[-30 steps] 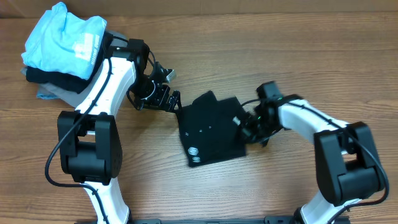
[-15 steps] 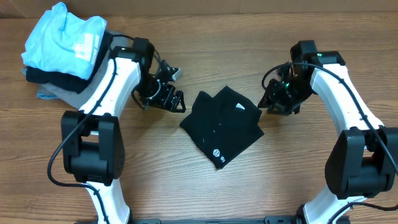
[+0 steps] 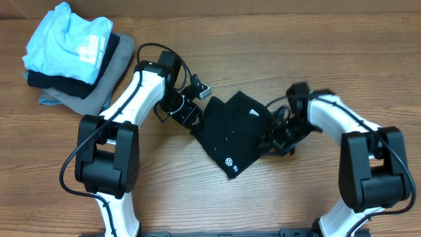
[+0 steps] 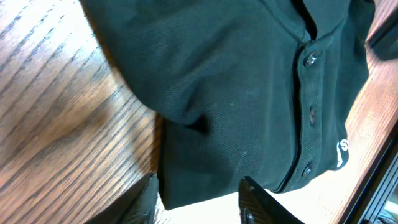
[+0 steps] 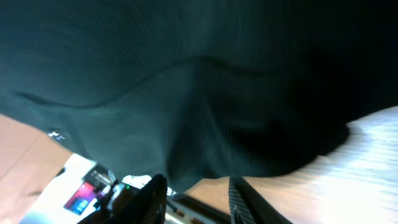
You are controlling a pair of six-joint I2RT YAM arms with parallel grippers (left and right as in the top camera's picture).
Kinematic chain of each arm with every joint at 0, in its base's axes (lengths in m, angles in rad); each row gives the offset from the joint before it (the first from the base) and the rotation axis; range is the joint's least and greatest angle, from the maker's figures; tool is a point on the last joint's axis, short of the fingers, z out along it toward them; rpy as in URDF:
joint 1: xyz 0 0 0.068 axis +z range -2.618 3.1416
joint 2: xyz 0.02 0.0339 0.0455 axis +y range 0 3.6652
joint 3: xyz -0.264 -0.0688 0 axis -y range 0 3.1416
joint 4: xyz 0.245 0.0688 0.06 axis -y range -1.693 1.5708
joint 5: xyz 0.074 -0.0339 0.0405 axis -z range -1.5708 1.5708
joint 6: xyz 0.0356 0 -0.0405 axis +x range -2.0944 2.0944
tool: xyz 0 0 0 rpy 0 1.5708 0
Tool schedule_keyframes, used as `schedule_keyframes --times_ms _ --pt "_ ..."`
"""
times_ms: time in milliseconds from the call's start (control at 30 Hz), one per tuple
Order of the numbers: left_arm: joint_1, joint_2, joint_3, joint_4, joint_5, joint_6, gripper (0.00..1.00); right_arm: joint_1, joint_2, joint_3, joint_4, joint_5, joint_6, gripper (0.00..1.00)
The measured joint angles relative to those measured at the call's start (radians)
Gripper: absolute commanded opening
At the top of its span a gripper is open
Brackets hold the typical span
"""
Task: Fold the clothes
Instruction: 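Pat and straighten the folded square's edges with both grippers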
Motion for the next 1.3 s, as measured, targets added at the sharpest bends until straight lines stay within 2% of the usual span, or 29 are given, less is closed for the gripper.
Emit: schedule_keyframes --times_ms 33,133,233,400,467,533,567,600,633,767,833,933,967,1000,1067,1133,1167,1233,1300 --pt "0.0 0.0 0.0 0.0 0.008 0.002 0.44 0.01 0.0 -0.032 0.035 -0.018 0.007 0.36" --pt "0.0 0.0 0.0 0.0 0.027 0.003 0.45 0.039 0.0 -0.118 0.154 -0.065 0.04 0.16" --pt "0.0 0.0 -0.001 -0.002 0.036 0.009 0.45 0.037 -0.004 -0.132 0.205 -0.076 0.063 0.04" --pt "0.0 0.0 -0.002 -0.01 0.04 0.017 0.47 -0.012 -0.004 -0.124 0.186 -0.043 0.067 0.04" --pt "0.0 0.0 -0.002 -0.016 0.042 0.018 0.63 -0.058 -0.004 -0.106 0.158 -0.013 0.054 0.04" --pt "0.0 0.0 -0.002 -0.021 0.043 0.02 0.72 -0.11 -0.004 -0.069 0.152 0.048 0.04 0.04" --pt "0.0 0.0 -0.002 -0.022 0.043 0.022 0.76 -0.125 -0.004 -0.056 0.152 0.064 0.038 0.09" --pt "0.0 0.0 -0.002 -0.024 0.042 0.024 0.76 -0.154 -0.004 -0.027 0.156 0.101 0.025 0.21" --pt "0.0 0.0 -0.003 -0.024 0.043 0.023 0.76 -0.174 -0.004 -0.006 0.148 0.116 0.008 0.26" --pt "0.0 0.0 -0.003 -0.039 0.066 0.019 0.67 -0.229 -0.004 0.084 0.05 0.129 -0.085 0.29" --pt "-0.002 0.0 -0.004 -0.057 0.092 0.016 0.66 -0.238 -0.004 0.13 -0.021 0.13 -0.128 0.29" --pt "-0.014 0.0 -0.01 -0.066 0.148 0.016 0.53 -0.237 -0.005 0.176 -0.113 0.127 -0.18 0.3" --pt "-0.021 0.0 -0.014 -0.063 0.164 0.016 0.53 -0.236 -0.006 0.182 -0.131 0.124 -0.193 0.29" --pt "-0.03 0.0 -0.019 -0.048 0.174 0.015 0.52 -0.235 -0.008 0.184 -0.151 0.121 -0.206 0.29" --pt "-0.052 0.0 -0.033 -0.008 0.188 0.005 0.43 -0.23 -0.01 0.184 -0.181 0.106 -0.231 0.29" --pt "-0.074 0.0 -0.053 0.046 0.182 -0.033 0.41 -0.217 -0.01 0.184 -0.192 0.093 -0.25 0.29" --pt "-0.084 0.0 -0.064 0.072 0.169 -0.063 0.45 -0.206 -0.01 0.185 -0.19 0.087 -0.257 0.29" --pt "-0.099 0.0 -0.085 0.117 0.144 -0.124 0.62 -0.181 -0.01 0.185 -0.184 0.078 -0.267 0.3" --pt "-0.106 0.0 -0.097 0.166 0.132 -0.174 0.72 -0.156 -0.01 0.185 -0.171 0.072 -0.273 0.33"
